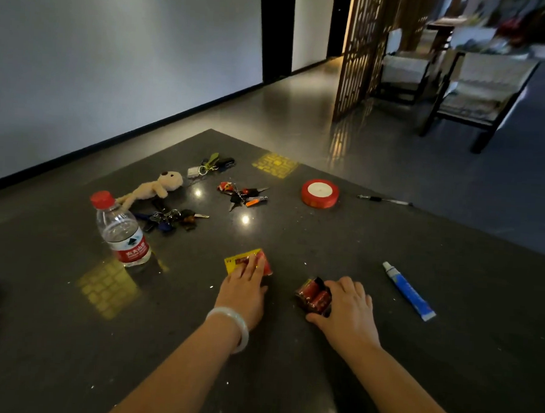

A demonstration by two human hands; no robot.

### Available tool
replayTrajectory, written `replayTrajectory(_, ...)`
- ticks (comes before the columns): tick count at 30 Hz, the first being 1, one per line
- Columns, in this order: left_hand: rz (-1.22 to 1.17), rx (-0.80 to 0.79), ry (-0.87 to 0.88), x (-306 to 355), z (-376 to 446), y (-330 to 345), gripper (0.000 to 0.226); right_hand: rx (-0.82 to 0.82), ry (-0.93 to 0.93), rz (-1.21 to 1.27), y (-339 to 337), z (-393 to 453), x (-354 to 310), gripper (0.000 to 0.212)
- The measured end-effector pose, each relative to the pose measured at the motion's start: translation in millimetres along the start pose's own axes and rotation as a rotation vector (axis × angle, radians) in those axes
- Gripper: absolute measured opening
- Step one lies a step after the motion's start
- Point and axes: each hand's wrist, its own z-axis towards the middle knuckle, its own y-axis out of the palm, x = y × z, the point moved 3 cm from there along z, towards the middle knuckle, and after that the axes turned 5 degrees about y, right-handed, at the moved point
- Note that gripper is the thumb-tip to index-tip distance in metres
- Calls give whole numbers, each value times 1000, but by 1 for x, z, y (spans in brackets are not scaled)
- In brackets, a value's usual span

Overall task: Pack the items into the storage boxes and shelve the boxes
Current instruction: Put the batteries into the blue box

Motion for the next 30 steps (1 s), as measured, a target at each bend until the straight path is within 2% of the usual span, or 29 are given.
replayTrajectory(6,-84,-6,161,43,-74,15,70,-12,106,-12,-18,-60,43,79)
replayTrajectory(9,-147,79,235,56,-93,9,59,14,145,-4,-26,-92,64,80)
replayTrajectory(11,-126,124,221,61,-97,4,53,20,177,0,-30,-109,73,80)
replayTrajectory(16,-31,6,80,66,-98,5,74,26,213,9,-32,-139,78,80)
replayTrajectory(20,-100,48,54,73,-104,8,64,10,231,23,-33,-153,76,81)
replayTrajectory(30,-170,54,226,124,-138,25,62,32,389,160,-51,-202,109,77)
